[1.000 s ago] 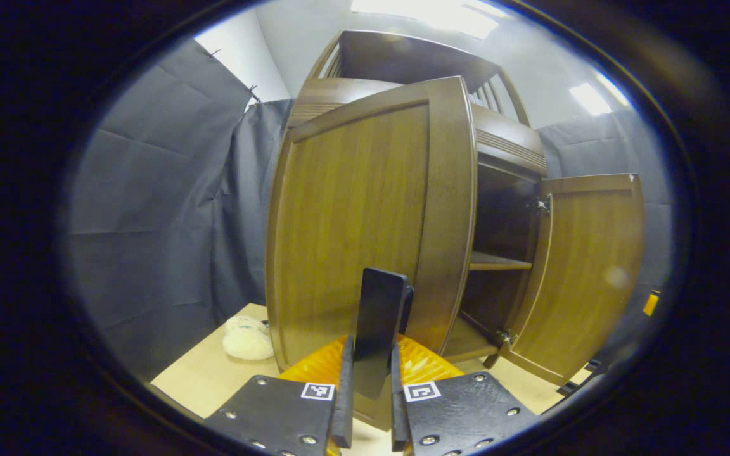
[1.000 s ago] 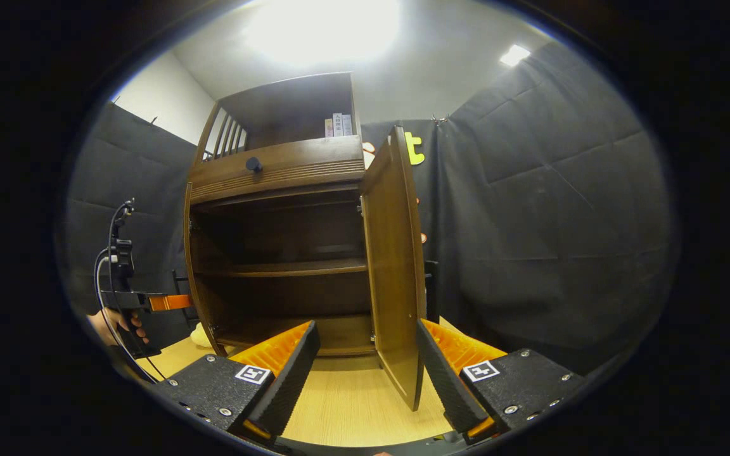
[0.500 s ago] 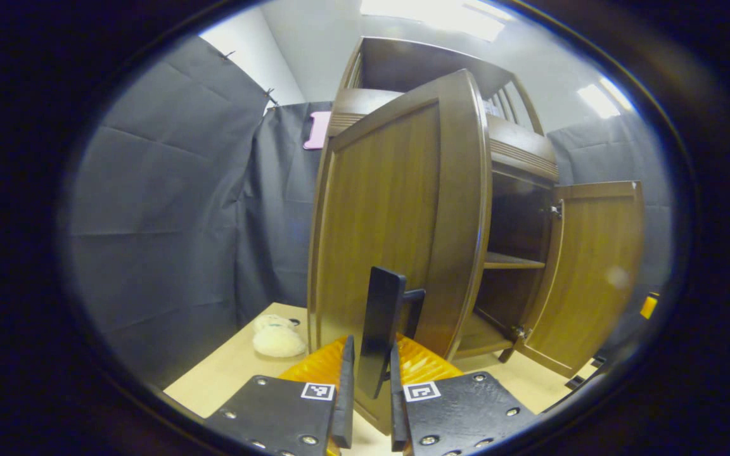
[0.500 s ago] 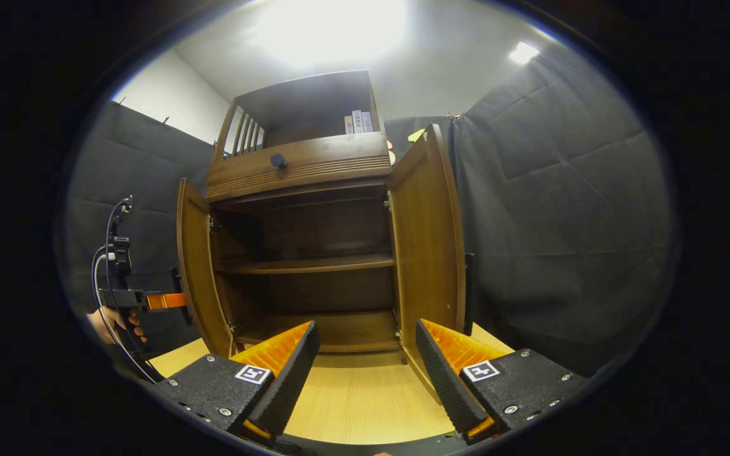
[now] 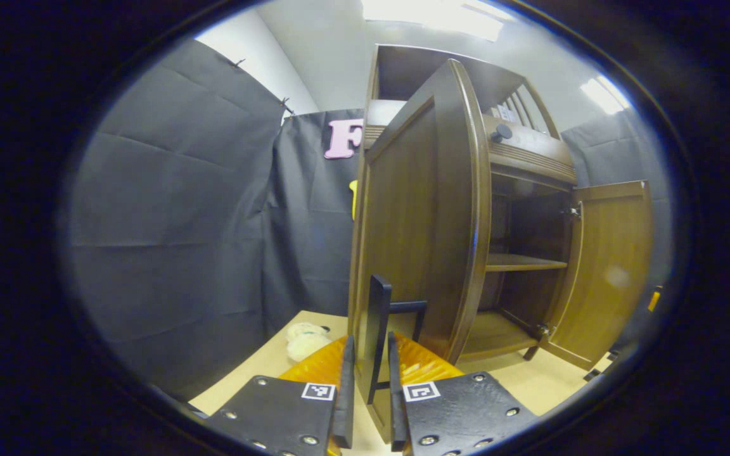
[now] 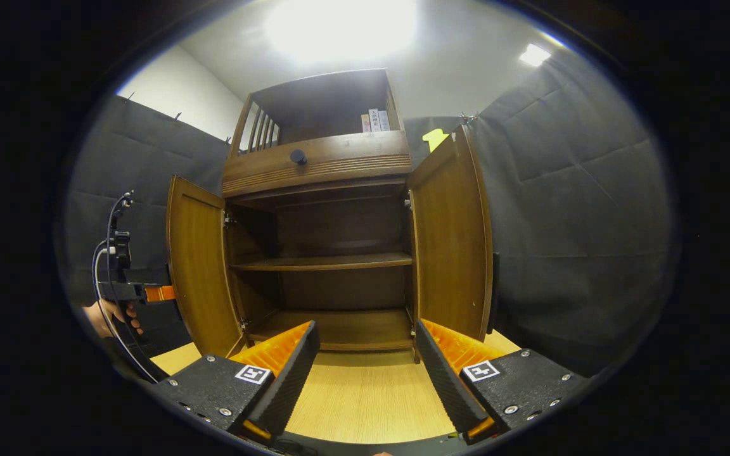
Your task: Open the right door of the double-door shoe cabinet with the right hand, and open the left door with the left hand.
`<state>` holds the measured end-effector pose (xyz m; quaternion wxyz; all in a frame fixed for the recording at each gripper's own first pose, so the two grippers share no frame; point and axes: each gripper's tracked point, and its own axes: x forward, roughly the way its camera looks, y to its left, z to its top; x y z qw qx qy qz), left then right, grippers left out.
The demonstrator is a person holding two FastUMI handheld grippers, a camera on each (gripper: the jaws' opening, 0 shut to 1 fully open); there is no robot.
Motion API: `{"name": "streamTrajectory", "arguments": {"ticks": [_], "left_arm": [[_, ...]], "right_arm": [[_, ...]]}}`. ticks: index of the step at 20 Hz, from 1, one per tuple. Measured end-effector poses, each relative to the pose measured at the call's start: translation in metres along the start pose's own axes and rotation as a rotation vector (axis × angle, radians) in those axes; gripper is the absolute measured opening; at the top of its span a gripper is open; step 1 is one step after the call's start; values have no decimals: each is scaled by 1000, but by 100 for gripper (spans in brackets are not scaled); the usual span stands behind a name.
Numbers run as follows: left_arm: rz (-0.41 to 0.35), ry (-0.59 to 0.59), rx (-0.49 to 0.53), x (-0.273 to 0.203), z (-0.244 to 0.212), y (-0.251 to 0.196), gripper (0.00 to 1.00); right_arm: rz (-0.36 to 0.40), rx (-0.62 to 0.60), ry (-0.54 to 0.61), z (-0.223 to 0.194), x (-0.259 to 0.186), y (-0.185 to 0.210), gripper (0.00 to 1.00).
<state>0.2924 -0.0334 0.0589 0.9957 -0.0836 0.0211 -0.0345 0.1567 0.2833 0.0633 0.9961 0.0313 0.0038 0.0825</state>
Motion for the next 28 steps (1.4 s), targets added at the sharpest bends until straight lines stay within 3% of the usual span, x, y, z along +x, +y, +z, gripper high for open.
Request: {"name": "streamTrajectory", "arguments": {"ticks": [3, 8, 12, 13, 14, 17, 18, 19, 20, 21, 28], "left_arm": [[31, -2, 11, 0, 2, 3, 19], [95, -15, 16, -2, 3, 7, 29], [136, -22, 51, -2, 4, 11, 29], [154, -26, 60, -3, 6, 12, 19], [175, -33, 67, -4, 7, 13, 29], [227, -45, 90, -11, 14, 15, 29], [248, -54, 95, -14, 18, 17, 24], [260, -62, 97, -17, 22, 17, 29], [249, -67, 89, -21, 25, 12, 19], [256, -71, 88, -26, 30, 12, 29], [195, -138, 89, -91, 67, -25, 26]], "right_arm": [[9, -6, 5, -1, 0, 6, 92], [22, -4, 5, -3, -5, 11, 94], [44, -5, -3, 5, -7, 11, 94], [48, -7, -6, 7, -8, 10, 94], [51, -7, -8, 9, -9, 9, 94], [70, -2, -14, 19, -12, 4, 94], [78, -3, -10, 21, -14, 3, 92], [80, -1, -6, 23, -15, 1, 94], [82, 7, -10, 28, -19, -1, 94], [84, 21, -22, 34, -23, -1, 94], [76, 40, -38, 49, -55, -6, 94]]}}
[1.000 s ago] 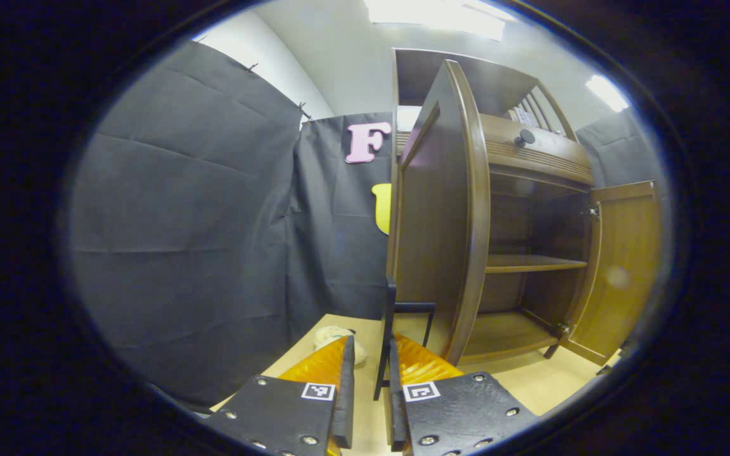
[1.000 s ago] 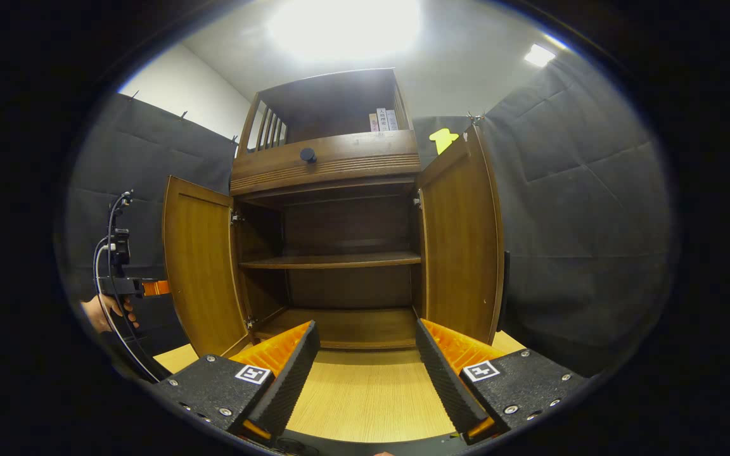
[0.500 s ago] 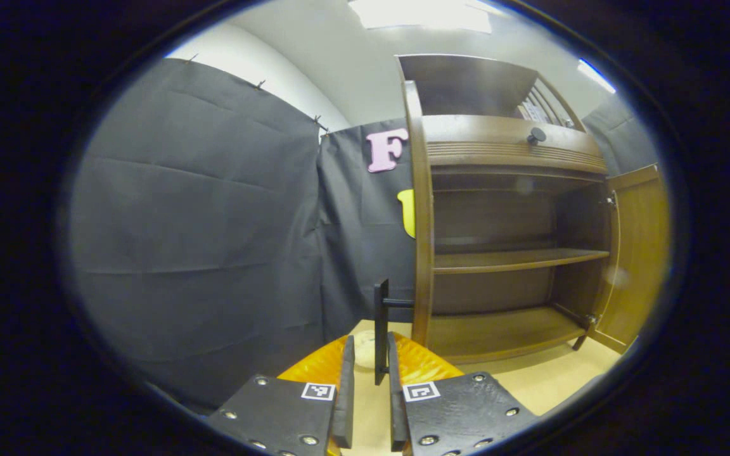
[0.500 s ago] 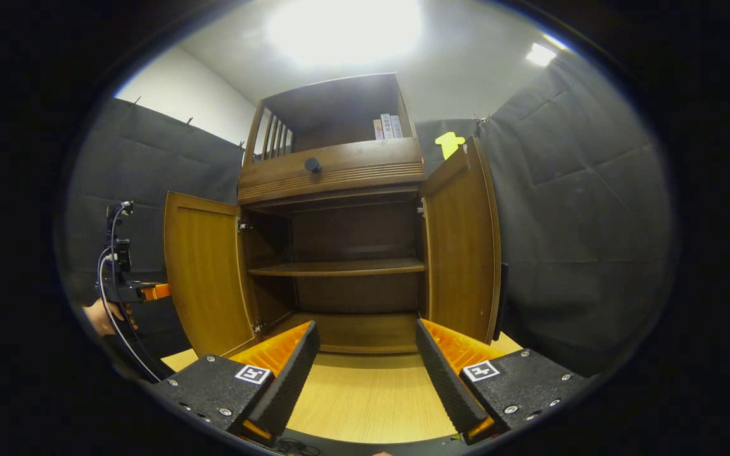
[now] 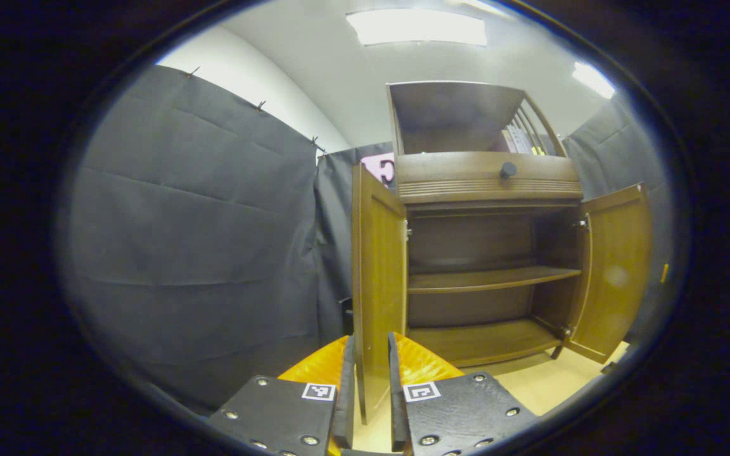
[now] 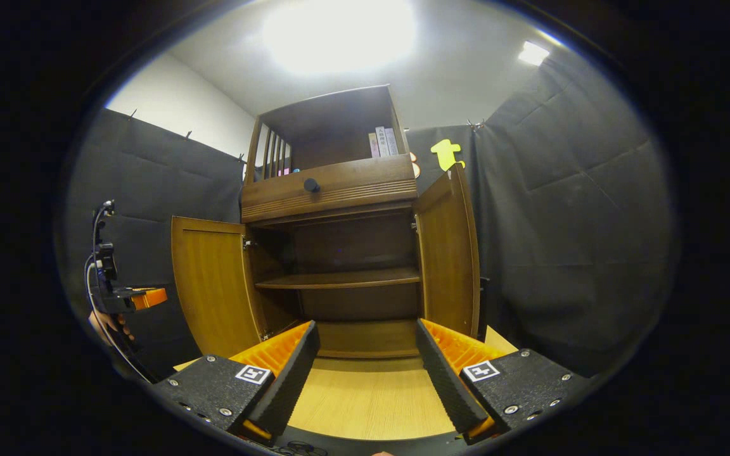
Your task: Open the right door of the double-door shoe cabinet with the right hand, and open the left door with the left hand.
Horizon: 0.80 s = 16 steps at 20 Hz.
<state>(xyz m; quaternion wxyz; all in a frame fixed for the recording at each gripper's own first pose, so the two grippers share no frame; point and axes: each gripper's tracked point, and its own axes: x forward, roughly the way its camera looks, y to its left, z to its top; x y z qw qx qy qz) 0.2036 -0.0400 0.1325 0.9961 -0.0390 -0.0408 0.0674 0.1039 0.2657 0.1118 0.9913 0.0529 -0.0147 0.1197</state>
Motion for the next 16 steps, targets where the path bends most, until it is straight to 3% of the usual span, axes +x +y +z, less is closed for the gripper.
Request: {"name": "streamTrajectory", "arguments": {"ticks": [8, 16], "left_arm": [[-95, -4, -16, -65, 7, -55, 21], [-117, -26, 29, -99, 15, -68, 19]], "right_arm": [[-34, -15, -19, 3, -47, -13, 94], [-73, 1, -18, -5, -74, -23, 94]]}}
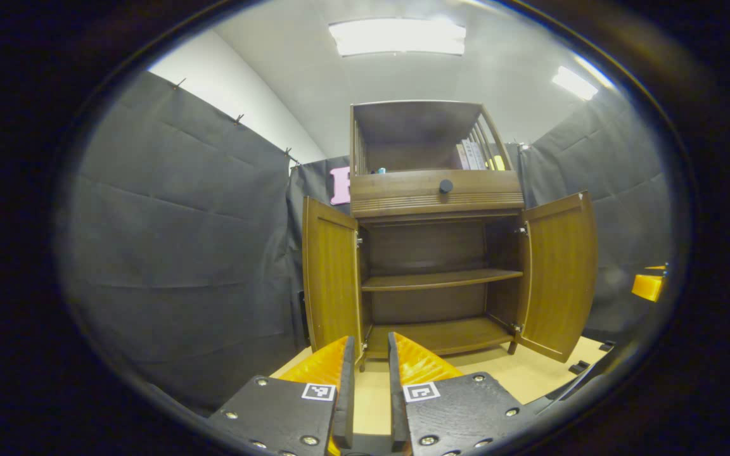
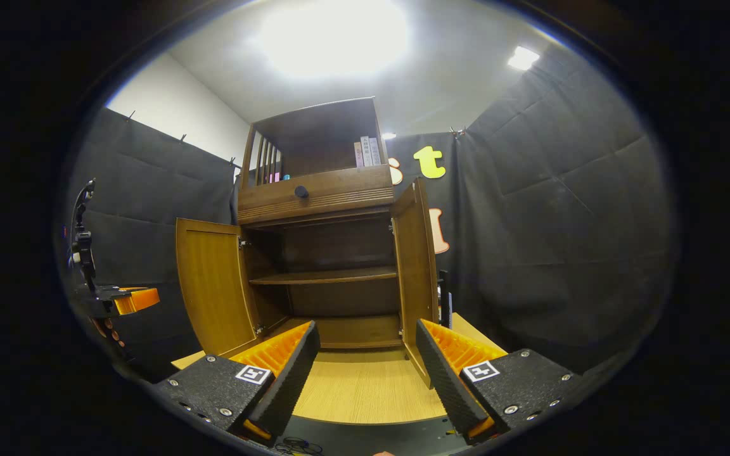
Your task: Open the right door of the double-door shoe cabinet with the right hand, and open the left door with the left hand.
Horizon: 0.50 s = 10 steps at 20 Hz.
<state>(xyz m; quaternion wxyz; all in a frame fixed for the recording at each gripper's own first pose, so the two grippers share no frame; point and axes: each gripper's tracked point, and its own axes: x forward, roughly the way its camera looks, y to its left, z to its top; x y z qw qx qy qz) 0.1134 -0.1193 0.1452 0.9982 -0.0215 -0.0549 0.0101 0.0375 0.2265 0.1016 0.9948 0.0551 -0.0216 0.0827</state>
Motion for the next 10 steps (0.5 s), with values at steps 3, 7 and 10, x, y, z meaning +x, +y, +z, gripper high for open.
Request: {"name": "streamTrajectory", "arguments": {"ticks": [3, 7, 10], "left_arm": [[4, -20, 12, -16, 4, -6, 36], [-12, -40, 7, -35, 10, -13, 76], [-3, -39, -5, -39, 6, -13, 98]], "right_arm": [[-2, 3, -3, 0, -5, -2, 94], [2, 5, -4, 3, -8, -2, 94], [4, -4, -11, 6, -9, 0, 94]]}}
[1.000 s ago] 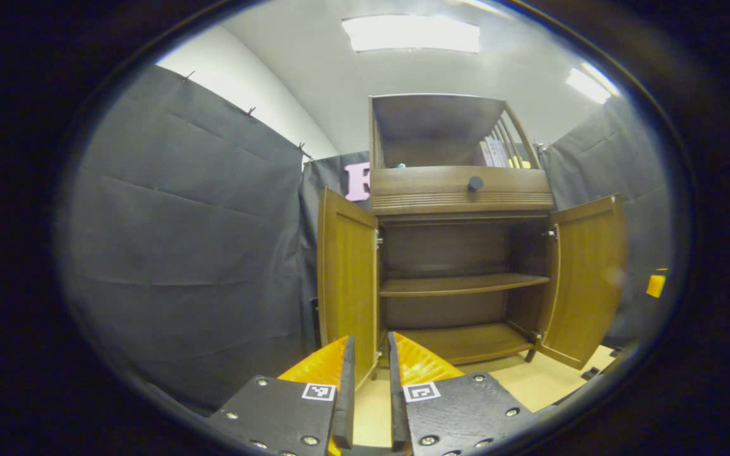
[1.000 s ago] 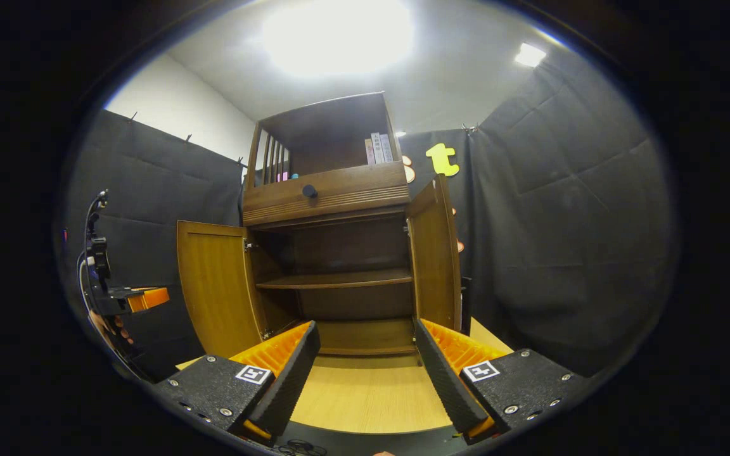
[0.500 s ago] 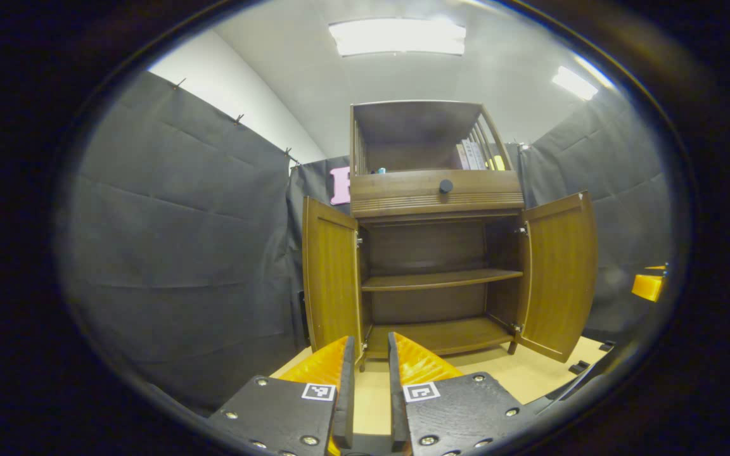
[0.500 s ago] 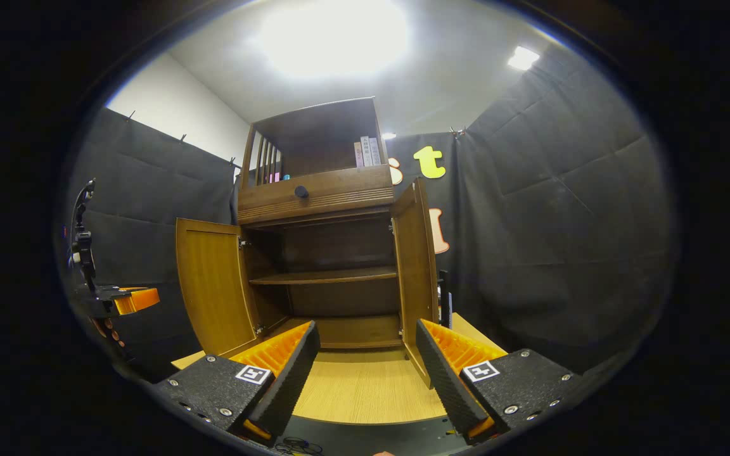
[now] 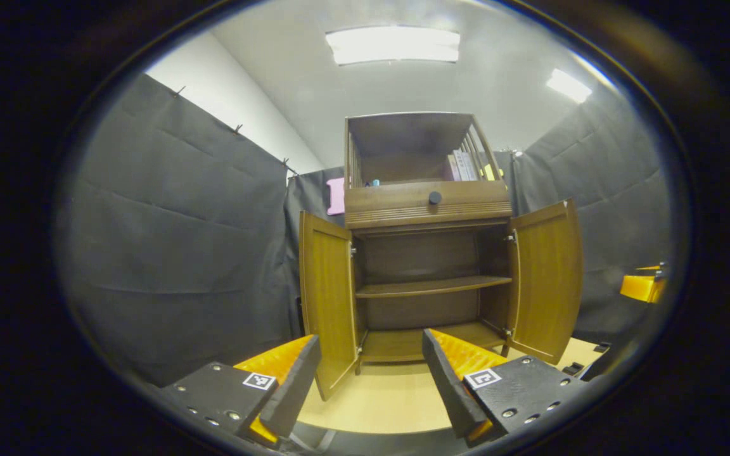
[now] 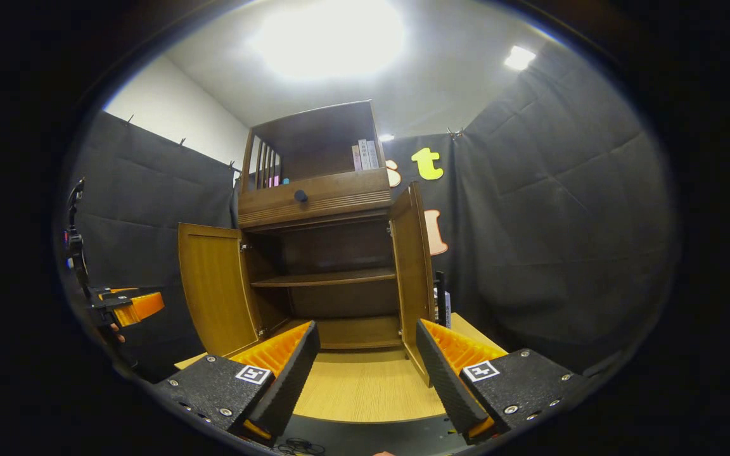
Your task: Open the right door of the double-door shoe cabinet with the right hand, and open the left door with the left hand.
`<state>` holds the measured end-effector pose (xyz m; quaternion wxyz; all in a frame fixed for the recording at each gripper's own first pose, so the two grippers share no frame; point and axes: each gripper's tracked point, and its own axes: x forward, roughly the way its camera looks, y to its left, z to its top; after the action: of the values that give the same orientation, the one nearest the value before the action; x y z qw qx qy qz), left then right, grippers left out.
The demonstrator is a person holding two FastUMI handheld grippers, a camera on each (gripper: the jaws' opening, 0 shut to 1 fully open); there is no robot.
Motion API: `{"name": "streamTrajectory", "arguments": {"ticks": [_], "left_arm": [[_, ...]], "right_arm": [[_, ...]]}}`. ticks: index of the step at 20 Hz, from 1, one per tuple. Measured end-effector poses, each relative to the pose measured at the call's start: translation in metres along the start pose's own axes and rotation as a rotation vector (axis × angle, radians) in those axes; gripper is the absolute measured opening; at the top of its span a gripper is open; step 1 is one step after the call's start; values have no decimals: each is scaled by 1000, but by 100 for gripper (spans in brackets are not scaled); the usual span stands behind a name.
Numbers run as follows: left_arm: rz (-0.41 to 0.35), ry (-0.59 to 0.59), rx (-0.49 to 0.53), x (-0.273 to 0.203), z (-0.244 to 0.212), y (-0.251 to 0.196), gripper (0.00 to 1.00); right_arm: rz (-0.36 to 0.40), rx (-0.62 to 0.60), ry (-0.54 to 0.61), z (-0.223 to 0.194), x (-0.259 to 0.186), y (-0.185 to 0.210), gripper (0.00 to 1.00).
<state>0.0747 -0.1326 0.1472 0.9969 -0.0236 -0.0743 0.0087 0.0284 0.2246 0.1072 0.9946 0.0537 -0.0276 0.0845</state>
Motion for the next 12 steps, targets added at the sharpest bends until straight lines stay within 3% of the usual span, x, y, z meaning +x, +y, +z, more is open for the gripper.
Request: {"name": "streamTrajectory", "arguments": {"ticks": [12], "left_arm": [[13, 16, 21, -3, -4, 13, 98]], "right_arm": [[-19, -6, 10, -7, -1, 9, 94]]}}
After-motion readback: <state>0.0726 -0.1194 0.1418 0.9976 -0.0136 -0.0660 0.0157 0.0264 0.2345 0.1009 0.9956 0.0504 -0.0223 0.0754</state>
